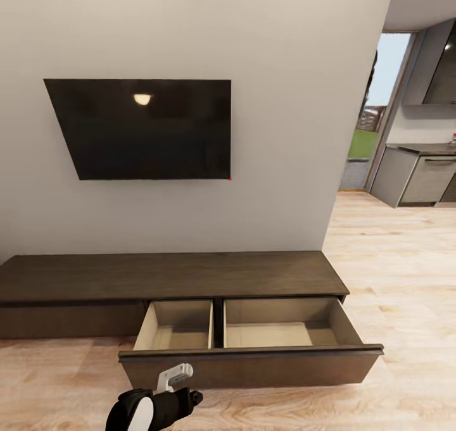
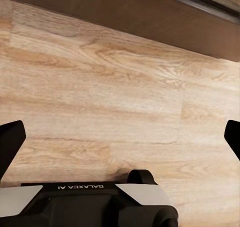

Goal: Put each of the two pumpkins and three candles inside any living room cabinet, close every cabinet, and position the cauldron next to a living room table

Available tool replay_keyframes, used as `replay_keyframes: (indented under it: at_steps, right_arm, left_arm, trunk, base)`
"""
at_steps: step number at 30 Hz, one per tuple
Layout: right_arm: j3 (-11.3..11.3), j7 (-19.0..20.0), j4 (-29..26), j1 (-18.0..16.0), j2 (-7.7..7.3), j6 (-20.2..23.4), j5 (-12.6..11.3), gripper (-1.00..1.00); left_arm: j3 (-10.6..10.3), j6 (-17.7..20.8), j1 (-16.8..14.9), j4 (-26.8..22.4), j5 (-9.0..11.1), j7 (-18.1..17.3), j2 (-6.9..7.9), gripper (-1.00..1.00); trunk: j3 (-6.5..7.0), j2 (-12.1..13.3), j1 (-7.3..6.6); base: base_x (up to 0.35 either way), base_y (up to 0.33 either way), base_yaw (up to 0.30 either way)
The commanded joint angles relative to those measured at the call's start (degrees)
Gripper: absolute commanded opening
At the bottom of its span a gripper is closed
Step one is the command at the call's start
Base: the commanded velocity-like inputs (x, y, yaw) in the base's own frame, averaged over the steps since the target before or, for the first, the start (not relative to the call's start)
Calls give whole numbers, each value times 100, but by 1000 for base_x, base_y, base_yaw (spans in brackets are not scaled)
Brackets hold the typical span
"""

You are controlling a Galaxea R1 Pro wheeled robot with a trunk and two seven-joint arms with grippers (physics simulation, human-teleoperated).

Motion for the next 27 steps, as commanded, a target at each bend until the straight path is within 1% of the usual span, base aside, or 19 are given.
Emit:
replay_keyframes:
  at_steps: [1,5,10,15,24,27]
  right_arm:
    - [-9,-29,-16,0,2,29,-21,100]
    - [-9,-30,-16,0,6,29,-21,100]
    - [-9,-30,-16,0,8,29,-21,100]
    - [-9,-30,-16,0,10,29,-21,100]
    - [-9,-20,-16,-17,24,88,-21,100]
    - [-10,-16,-16,-18,127,92,-22,100]
  left_arm:
    - [-5,16,-3,-6,60,56,-3,100]
    - [-7,16,-3,-6,60,56,-4,100]
    - [-7,17,-3,-6,60,56,-5,100]
    - [-8,15,-3,-6,60,56,0,100]
    - [-7,14,-3,-6,60,54,-3,100]
    - [-12,16,-3,-6,60,56,-5,100]
  trunk:
    - [-6,-4,0]
    - [-6,-4,0]
    - [-6,-4,0]
    - [-6,-4,0]
    - [-6,-4,0]
    - [-6,-4,0]
  base:
    - [-5,0,0]
    - [-83,0,0]
    - [-244,0,24]
    - [-210,0,244]
    - [-85,0,292]
    - [-74,0,295]
